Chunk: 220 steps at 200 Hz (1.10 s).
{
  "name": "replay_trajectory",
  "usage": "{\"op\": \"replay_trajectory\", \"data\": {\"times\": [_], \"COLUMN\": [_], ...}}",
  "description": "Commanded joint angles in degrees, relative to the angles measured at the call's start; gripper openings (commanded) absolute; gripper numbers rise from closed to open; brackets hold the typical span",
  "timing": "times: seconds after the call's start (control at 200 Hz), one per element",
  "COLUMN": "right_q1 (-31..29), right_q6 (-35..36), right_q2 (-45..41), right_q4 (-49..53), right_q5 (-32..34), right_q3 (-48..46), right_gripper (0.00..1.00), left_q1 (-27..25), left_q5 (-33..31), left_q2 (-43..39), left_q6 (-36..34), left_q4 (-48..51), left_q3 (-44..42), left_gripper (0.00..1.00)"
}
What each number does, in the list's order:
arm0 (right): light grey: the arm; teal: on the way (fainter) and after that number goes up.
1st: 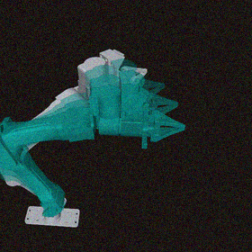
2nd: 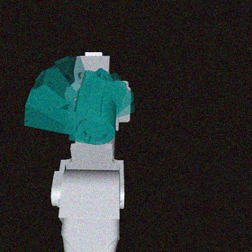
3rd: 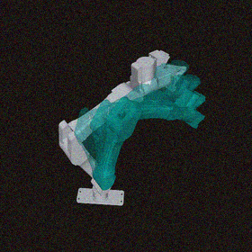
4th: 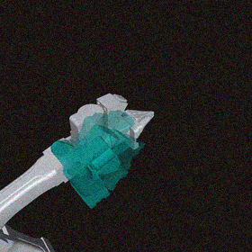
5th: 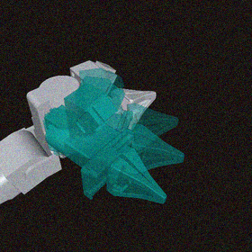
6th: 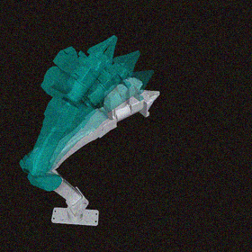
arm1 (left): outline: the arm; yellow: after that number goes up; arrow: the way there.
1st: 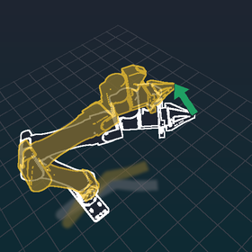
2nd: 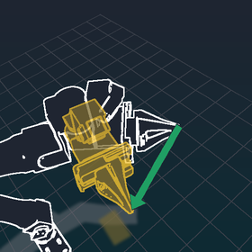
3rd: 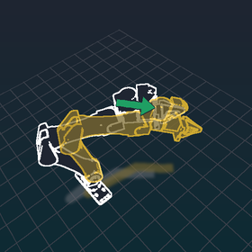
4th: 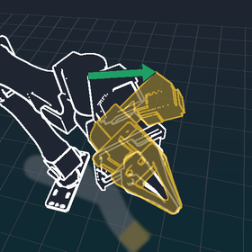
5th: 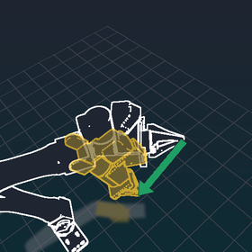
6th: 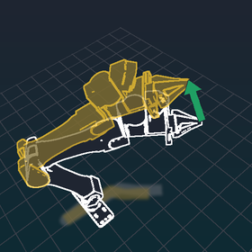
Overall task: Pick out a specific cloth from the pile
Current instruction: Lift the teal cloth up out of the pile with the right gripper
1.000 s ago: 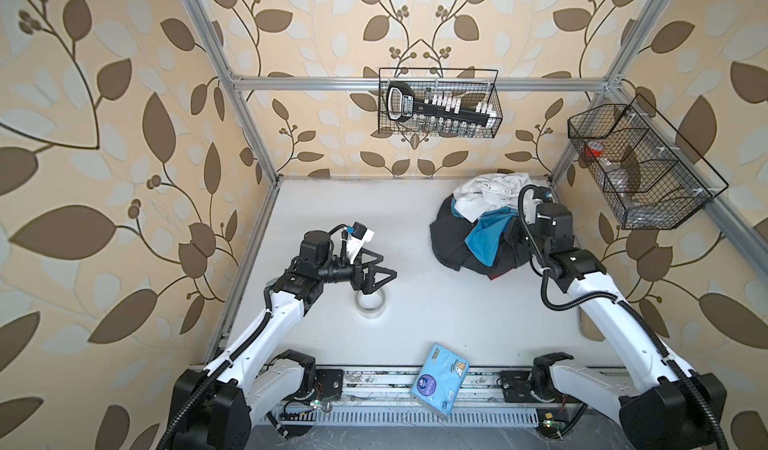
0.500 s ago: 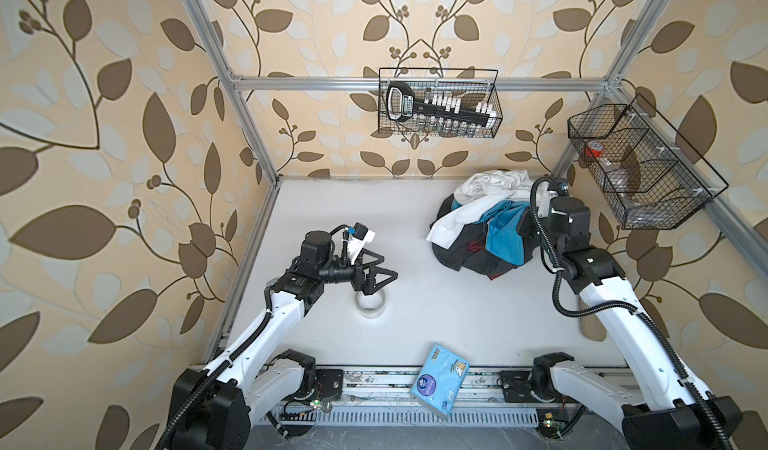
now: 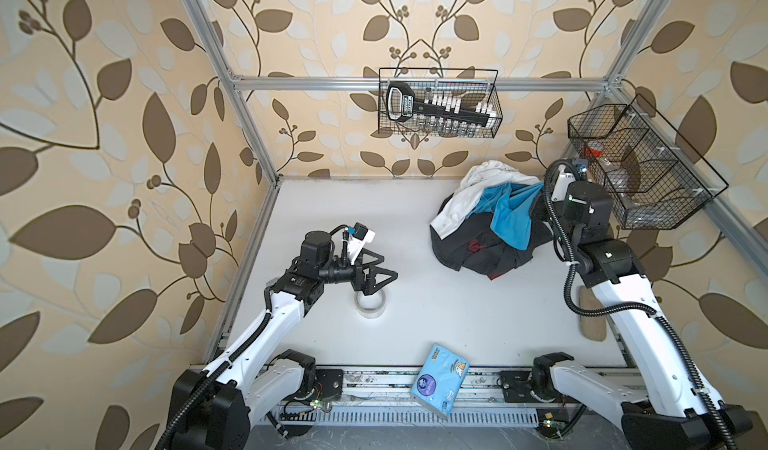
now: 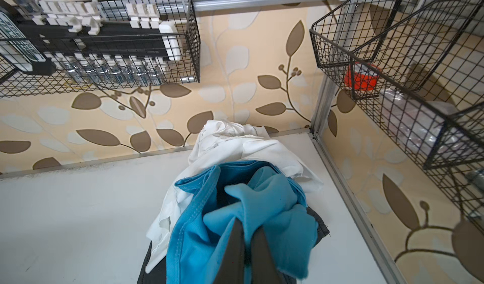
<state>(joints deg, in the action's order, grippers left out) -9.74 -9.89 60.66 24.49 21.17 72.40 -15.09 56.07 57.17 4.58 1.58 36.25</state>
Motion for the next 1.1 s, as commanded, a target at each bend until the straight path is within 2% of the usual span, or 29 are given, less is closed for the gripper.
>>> {"op": "replay_trajectory", "data": {"times": [0.0, 0.685, 1.095], "right_q1": [-0.24, -0.28, -0.28], "right_q6": [2.27, 6.24, 4.63], "right_q2": [-0.32, -0.44, -1.65], "right_q4": [-1.02, -0.56, -2.72], "right_q5": [3.13, 2.73, -1.7], "right_q3": [4.75, 16.06, 21.34], "right_gripper": [0.0, 0.0, 0.0], "left_q1": [-0.55, -0.99, -1.26], "left_q5": [-0.09, -0.35, -0.53], "left_q2": [-1.62, -2.04, -2.32], "left_q6": [-1.42, -1.85, -2.03], "left_q4": [-0.53, -0.02, 0.17], "left_q3": [0.05, 0.07, 0.05], "left_gripper": [0.99, 0.99, 0.99]}}
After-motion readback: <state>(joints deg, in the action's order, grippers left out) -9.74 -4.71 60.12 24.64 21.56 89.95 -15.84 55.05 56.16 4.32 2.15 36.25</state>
